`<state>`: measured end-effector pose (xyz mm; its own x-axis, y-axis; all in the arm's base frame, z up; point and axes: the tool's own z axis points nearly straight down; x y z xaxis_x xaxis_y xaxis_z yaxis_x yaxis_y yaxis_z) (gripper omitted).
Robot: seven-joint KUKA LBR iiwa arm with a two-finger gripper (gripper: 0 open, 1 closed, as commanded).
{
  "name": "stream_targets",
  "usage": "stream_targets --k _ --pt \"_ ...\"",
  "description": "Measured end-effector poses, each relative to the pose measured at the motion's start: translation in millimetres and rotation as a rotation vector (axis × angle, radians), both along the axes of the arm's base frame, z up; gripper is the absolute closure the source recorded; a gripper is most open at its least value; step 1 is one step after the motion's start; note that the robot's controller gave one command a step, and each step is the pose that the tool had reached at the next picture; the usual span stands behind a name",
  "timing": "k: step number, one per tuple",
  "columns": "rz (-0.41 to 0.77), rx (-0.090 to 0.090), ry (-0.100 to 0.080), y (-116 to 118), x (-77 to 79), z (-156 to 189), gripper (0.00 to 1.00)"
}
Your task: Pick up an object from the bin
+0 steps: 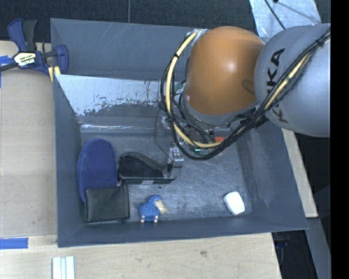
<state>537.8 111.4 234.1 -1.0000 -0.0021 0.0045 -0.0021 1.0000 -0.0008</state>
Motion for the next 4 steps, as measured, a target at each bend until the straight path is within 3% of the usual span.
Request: stream_targets --k 1,2,3,4 --pt "-0.069 -0.001 0.003 -16.6 -30.7 -97.4 0.0" --pt "-0.044 0.003 -0.017 18.6 14.1 -165.3 0.0" --pt "-0.049 0.003 -0.014 17.2 12.8 -162.5 1.0" --pt "-0.03 0.002 -0.008 31.7 -7.8 -11.0 1.0"
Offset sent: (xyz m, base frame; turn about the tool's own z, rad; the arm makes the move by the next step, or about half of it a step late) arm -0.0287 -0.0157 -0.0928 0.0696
